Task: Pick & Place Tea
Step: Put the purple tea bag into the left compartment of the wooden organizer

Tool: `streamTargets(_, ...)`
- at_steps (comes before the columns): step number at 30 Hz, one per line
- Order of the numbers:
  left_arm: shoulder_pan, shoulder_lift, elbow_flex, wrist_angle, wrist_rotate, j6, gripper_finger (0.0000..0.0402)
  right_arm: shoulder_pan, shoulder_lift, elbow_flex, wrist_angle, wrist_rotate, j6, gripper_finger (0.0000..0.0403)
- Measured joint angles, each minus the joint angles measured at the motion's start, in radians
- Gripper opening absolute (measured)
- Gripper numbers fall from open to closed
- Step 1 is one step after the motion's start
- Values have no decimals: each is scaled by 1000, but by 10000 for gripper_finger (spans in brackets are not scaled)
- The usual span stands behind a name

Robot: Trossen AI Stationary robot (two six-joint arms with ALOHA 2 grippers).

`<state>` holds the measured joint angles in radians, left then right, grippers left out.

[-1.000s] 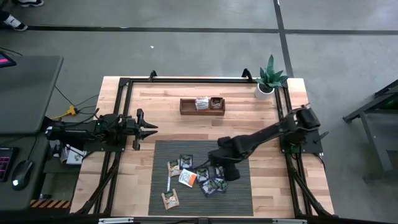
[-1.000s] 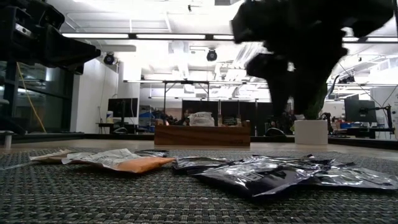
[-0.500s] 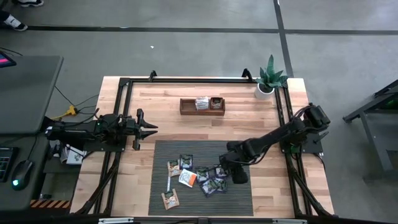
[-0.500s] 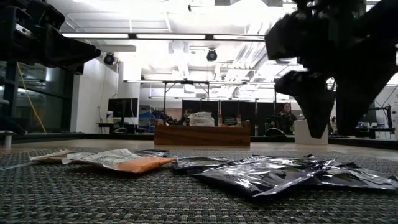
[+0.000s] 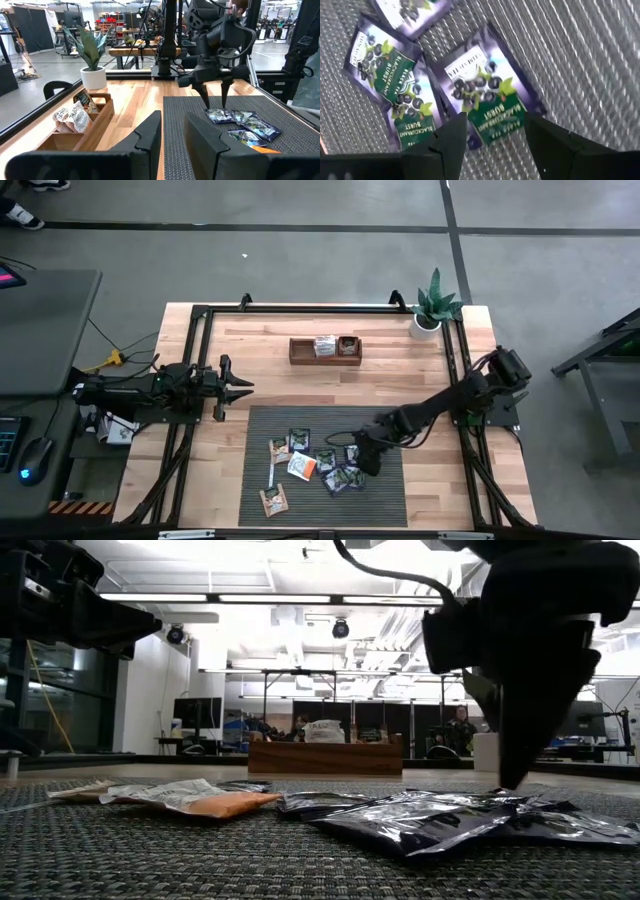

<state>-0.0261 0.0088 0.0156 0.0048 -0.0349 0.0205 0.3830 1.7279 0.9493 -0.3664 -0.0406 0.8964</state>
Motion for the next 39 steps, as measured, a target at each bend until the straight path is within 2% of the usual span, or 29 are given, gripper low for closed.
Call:
streamTargets(8, 0, 0, 0, 0, 0, 0, 82, 33, -66, -43, -22, 47, 293, 193)
streamTargets(14, 0, 0, 0, 0, 0, 0, 82, 38, -47, -50, 38, 58, 470, 193)
streamTargets(23, 0, 0, 0, 0, 0, 0, 82, 36, -1, -50, 86, 23, 545, 193)
streamTargets(39, 0, 0, 0, 0, 0, 0, 82, 23, 0, -49, 74, 57, 585, 193)
